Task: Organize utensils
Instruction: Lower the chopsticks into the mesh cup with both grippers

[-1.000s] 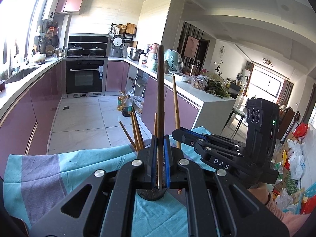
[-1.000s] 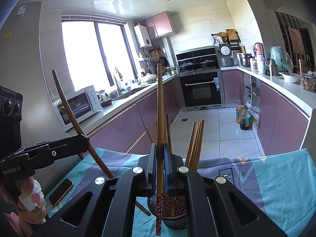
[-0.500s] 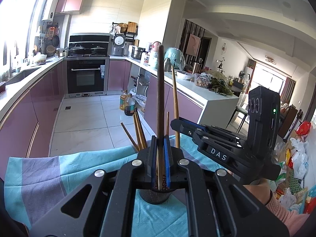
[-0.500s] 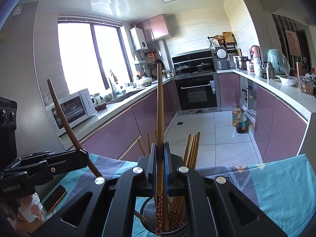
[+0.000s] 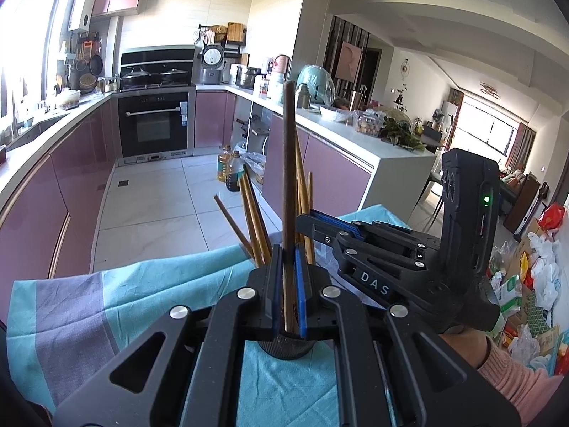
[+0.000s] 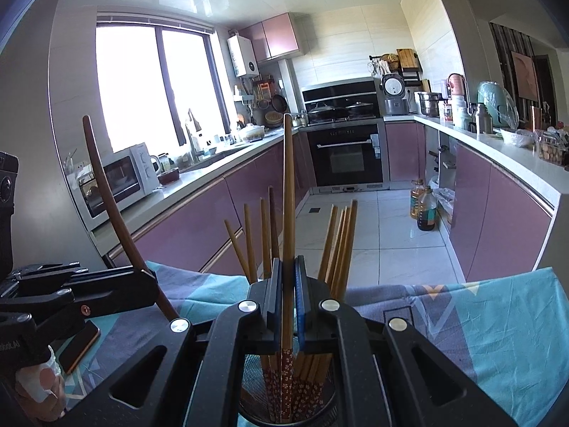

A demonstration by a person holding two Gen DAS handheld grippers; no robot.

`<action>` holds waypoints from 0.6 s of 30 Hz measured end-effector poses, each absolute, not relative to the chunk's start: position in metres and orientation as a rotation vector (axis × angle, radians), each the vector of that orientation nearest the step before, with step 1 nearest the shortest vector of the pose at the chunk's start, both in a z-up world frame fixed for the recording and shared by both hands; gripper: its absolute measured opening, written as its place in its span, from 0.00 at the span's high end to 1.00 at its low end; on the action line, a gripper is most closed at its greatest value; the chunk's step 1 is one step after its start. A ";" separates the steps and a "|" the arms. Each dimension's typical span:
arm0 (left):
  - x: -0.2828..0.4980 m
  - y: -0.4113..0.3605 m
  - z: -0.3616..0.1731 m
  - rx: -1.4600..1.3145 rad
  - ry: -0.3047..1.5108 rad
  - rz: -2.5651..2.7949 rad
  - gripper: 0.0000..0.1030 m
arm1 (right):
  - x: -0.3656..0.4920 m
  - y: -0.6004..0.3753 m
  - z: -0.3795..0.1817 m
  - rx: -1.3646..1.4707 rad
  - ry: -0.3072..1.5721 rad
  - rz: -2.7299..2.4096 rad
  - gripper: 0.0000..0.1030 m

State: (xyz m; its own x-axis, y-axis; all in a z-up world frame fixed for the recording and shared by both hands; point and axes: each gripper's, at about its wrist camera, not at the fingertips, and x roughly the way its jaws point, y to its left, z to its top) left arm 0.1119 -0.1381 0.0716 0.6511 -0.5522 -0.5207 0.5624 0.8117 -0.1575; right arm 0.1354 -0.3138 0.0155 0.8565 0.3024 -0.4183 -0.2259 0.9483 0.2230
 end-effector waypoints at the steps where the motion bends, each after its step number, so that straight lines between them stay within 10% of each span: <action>1: 0.114 -0.138 0.070 0.021 0.591 -0.635 0.93 | 0.135 -0.314 0.014 0.167 0.471 0.278 0.94; 18: 0.149 -0.153 0.039 0.054 0.713 -0.623 0.92 | 0.133 -0.308 -0.007 0.146 0.568 0.271 0.94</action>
